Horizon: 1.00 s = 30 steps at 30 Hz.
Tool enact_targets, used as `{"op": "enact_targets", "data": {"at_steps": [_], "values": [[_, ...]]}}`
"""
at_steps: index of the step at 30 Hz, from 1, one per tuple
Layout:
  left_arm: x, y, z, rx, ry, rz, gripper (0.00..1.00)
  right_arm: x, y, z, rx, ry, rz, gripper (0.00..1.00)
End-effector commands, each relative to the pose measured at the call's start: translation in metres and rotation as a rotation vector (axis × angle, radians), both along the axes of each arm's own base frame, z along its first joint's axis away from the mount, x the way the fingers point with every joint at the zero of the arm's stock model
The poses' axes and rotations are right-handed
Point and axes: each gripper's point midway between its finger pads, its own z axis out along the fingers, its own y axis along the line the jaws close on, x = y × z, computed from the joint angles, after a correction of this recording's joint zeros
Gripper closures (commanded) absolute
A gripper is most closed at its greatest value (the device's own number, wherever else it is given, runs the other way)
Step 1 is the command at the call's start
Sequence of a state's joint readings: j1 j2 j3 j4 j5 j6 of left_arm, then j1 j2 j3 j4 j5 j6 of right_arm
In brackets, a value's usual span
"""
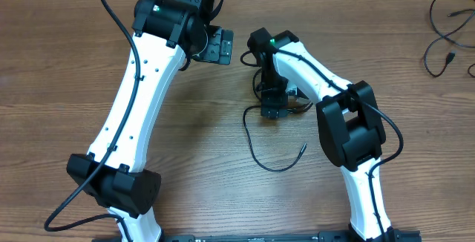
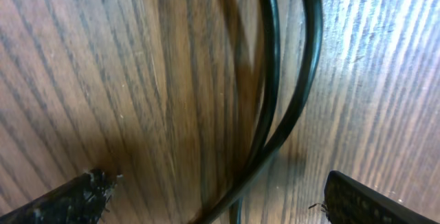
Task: Untangle cables
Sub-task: 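Lift the grasped cable with the right gripper and carry it rightward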
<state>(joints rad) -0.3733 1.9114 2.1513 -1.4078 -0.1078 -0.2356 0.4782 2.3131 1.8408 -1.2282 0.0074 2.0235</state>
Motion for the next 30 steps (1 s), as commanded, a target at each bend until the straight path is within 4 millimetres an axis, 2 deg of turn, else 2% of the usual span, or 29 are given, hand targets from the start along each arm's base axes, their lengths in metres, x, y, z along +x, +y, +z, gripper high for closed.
{"op": "enact_targets", "data": {"at_steps": [1, 4, 8, 9, 10, 11, 12, 18, 23, 25, 30], "values": [[-0.001, 0.001, 0.008, -0.003, -0.011, -0.01, 0.0, -0.02, 0.002, -0.028, -0.031, 0.049, -0.1, 0.0], [-0.005, 0.002, 0.006, 0.003, 0.005, -0.01, 0.0, -0.026, -0.001, -0.041, -0.035, 0.057, -0.1, 0.01], [-0.007, 0.003, 0.005, 0.008, 0.012, -0.013, 0.0, -0.037, -0.007, -0.057, -0.045, 0.074, -0.1, 0.13], [-0.007, 0.003, 0.005, 0.01, 0.013, -0.017, 0.0, -0.041, -0.009, -0.06, -0.05, 0.082, -0.1, 0.18], [-0.007, 0.003, 0.005, 0.01, 0.014, -0.018, 0.0, -0.044, -0.011, -0.062, -0.054, 0.087, -0.1, 0.36], [-0.007, 0.003, 0.005, 0.011, 0.015, -0.02, 0.0, -0.047, -0.013, -0.065, -0.059, 0.095, -0.1, 0.89], [-0.007, 0.003, 0.005, 0.011, 0.014, -0.02, 0.0, -0.05, -0.014, -0.068, -0.064, 0.103, -0.1, 0.96], [-0.007, 0.003, 0.005, 0.011, 0.014, -0.02, 0.0, -0.055, -0.022, -0.071, -0.096, 0.109, -0.096, 0.96], [-0.008, 0.004, 0.005, 0.013, 0.018, -0.02, 0.0, -0.045, -0.03, -0.06, -0.068, 0.12, -0.06, 0.96], [-0.008, 0.004, 0.005, 0.016, 0.016, -0.018, 0.0, -0.025, -0.041, -0.049, -0.065, 0.078, 0.041, 0.96], [-0.004, 0.005, 0.006, 0.02, 0.0, -0.02, 0.0, 0.037, -0.074, -0.007, -0.091, -0.078, 0.386, 0.96]]}}
